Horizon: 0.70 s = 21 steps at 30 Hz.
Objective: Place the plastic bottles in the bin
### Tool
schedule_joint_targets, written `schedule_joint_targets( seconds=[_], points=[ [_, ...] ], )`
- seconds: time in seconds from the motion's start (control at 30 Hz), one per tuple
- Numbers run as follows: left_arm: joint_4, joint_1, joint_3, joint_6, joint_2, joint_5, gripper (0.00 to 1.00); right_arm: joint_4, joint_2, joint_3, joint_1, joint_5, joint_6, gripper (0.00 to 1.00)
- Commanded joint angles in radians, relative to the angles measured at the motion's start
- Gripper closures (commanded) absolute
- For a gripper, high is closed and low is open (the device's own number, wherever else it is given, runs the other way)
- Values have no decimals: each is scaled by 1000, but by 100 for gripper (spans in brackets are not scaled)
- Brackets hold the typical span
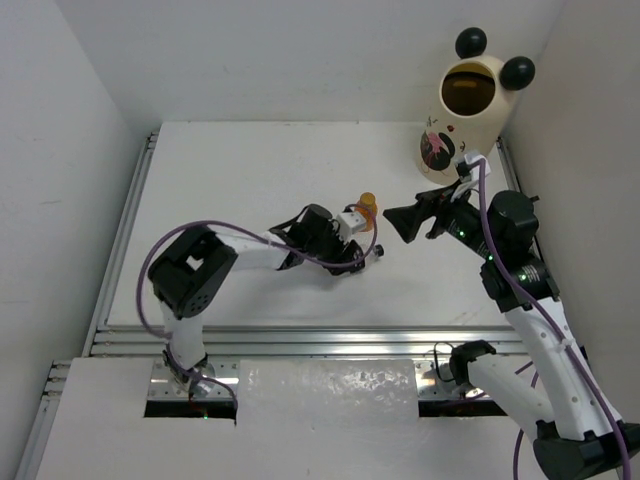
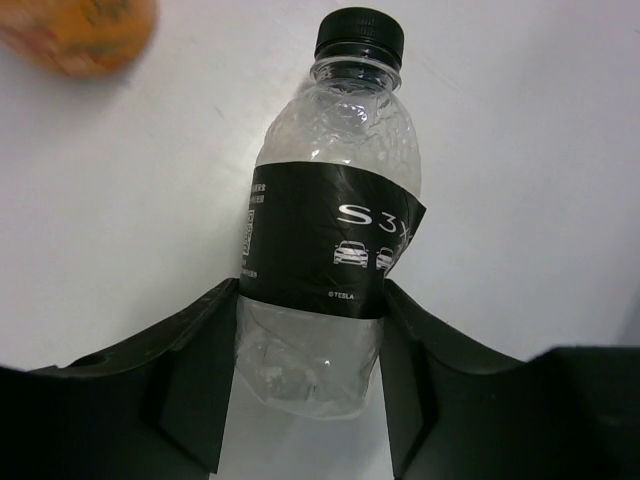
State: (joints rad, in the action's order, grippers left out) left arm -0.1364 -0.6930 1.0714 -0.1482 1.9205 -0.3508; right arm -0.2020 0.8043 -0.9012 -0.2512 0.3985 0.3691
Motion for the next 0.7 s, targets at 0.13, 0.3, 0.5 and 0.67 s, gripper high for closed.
schedule_joint_targets(
  seconds=[0.13, 0.3, 0.5, 0.67],
  points=[
    [-115, -120, -241, 234, -473, 73, 100, -10, 36, 2, -3, 29, 141, 1],
    [-209, -120, -329, 372, -701, 246, 100, 162, 53, 67, -5, 232, 325, 1],
    [-343, -119, -332, 395, -744, 242, 100, 449, 125, 101, -8, 339, 413, 1],
    [-400, -119, -324, 417, -747, 208, 100, 475, 203, 93, -11, 330, 435, 6]
  ],
)
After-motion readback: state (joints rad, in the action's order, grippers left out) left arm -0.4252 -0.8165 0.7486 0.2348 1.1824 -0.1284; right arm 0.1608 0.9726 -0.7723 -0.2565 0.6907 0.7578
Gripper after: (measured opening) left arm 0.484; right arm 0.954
